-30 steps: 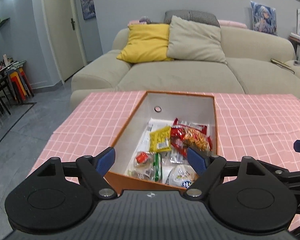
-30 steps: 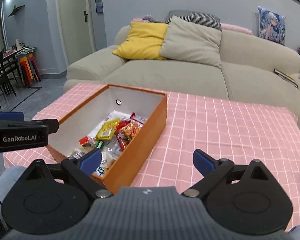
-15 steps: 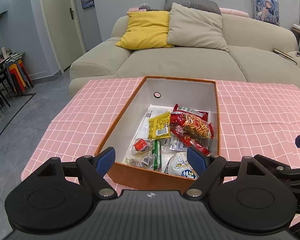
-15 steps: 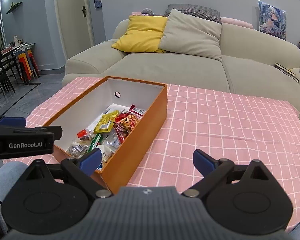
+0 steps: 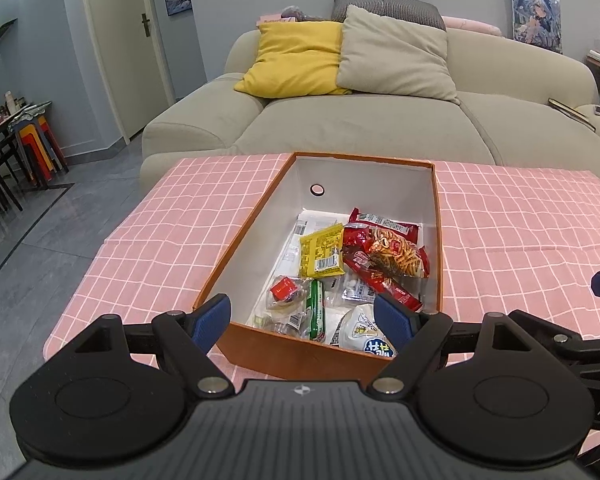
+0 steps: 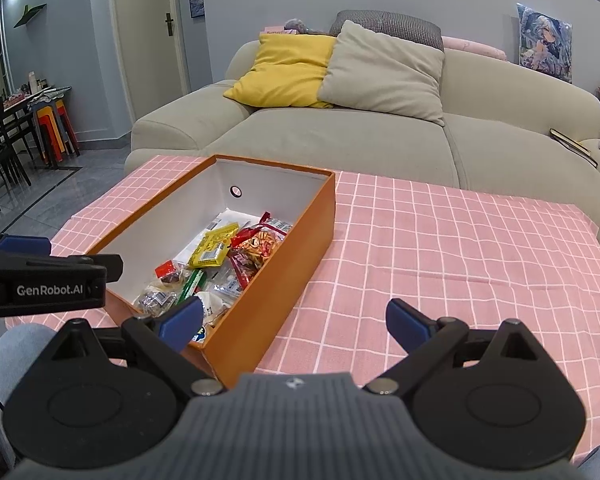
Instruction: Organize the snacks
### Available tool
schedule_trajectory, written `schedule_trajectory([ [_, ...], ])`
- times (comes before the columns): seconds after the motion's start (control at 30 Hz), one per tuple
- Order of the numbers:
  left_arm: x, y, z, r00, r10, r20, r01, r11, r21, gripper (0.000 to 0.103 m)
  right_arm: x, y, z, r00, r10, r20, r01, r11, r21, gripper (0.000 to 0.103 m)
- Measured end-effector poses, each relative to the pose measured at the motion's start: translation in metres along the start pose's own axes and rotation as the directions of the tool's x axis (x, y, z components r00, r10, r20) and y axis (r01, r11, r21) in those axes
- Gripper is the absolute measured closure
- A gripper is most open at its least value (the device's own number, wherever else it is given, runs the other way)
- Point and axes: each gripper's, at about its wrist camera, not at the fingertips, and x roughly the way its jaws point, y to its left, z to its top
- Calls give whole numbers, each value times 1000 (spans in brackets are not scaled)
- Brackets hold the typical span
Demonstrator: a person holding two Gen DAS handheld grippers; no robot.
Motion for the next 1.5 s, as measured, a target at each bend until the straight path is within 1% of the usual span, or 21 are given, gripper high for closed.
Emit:
schedule_trajectory([
  [1.5,-3,1,1,1000,14,1,-14,1000,-12,8,-3,-3,4,1000,8,10,-8,1000,-24,8],
])
